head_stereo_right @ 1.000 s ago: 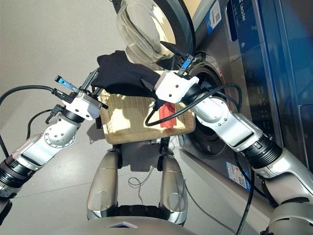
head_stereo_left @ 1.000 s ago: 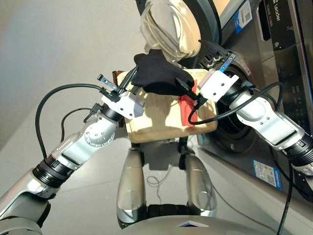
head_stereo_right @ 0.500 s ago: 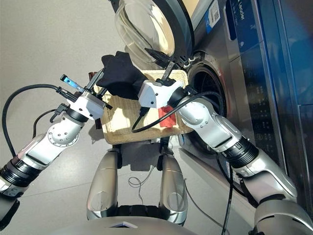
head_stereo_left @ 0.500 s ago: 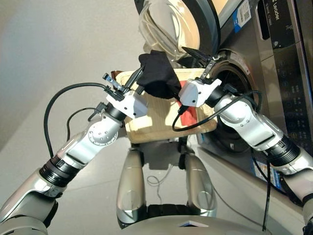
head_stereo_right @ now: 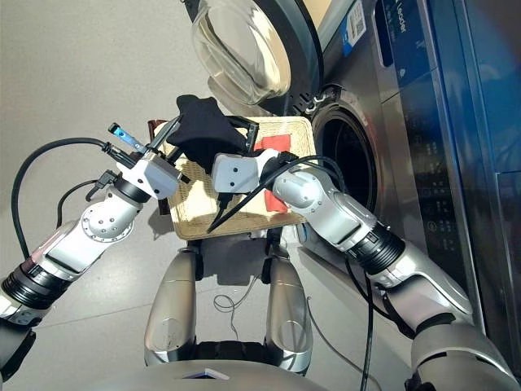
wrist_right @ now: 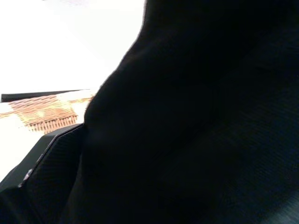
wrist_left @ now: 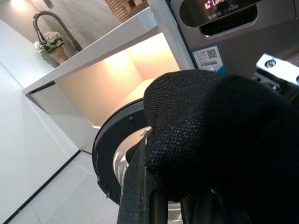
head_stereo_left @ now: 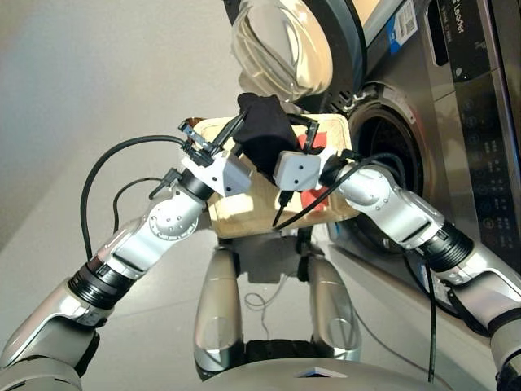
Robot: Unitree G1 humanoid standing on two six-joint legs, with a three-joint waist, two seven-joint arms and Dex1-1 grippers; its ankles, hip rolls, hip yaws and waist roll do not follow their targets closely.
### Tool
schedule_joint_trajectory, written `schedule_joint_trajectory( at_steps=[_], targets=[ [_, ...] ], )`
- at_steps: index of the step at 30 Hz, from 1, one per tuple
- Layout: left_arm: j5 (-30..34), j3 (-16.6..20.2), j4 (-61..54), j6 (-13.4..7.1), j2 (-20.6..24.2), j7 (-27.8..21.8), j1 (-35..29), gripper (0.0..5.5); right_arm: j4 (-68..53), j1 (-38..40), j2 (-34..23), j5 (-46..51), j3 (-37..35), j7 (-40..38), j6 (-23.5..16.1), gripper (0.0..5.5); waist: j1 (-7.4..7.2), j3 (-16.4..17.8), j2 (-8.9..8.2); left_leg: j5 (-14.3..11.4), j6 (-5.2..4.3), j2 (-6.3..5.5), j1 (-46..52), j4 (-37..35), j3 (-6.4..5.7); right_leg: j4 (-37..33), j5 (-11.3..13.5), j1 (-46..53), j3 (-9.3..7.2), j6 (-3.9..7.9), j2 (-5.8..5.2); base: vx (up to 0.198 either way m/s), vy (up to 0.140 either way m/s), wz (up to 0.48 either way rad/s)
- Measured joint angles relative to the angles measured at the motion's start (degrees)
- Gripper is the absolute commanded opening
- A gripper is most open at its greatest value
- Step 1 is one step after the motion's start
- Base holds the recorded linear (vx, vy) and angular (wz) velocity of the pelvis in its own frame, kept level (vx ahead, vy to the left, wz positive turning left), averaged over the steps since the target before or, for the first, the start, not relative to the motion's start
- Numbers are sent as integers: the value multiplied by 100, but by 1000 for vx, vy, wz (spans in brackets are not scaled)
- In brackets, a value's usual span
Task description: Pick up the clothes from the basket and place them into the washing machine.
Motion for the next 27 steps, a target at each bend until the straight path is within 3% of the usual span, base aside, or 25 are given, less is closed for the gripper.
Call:
schedule_joint_trajectory(
  at_steps=[15, 16, 17, 27],
  targets=[
    [12, -11, 1, 0, -15, -8, -197, 0, 257, -407, 243, 19, 356, 235, 151, 550, 15, 0, 2, 2, 1, 2, -81, 62, 24, 69, 5, -107, 32, 5, 0, 0, 0, 0],
    [12, -11, 1, 0, -15, 1, -198, 0, 260, -409, 243, 19, 356, 213, 150, 449, 14, 0, 2, 2, 1, 2, -82, 61, 24, 80, 4, -109, 34, 5, 0, 0, 0, 0],
    [12, -11, 1, 0, -15, 4, -199, 0, 261, -408, 245, 32, 355, 175, 150, 11, 11, 0, 2, 1, 0, 2, -82, 60, 25, 90, 3, -111, 38, 3, 0, 0, 0, 0],
    [128, -19, 4, 16, -36, 35, -188, 0, 229, 27, 242, -67, -10, -564, -131, 0, 0, 0, 3, 2, 5, 1, -102, 59, 49, 95, -15, -149, 70, -19, -3, 0, 0, 0]
  ],
)
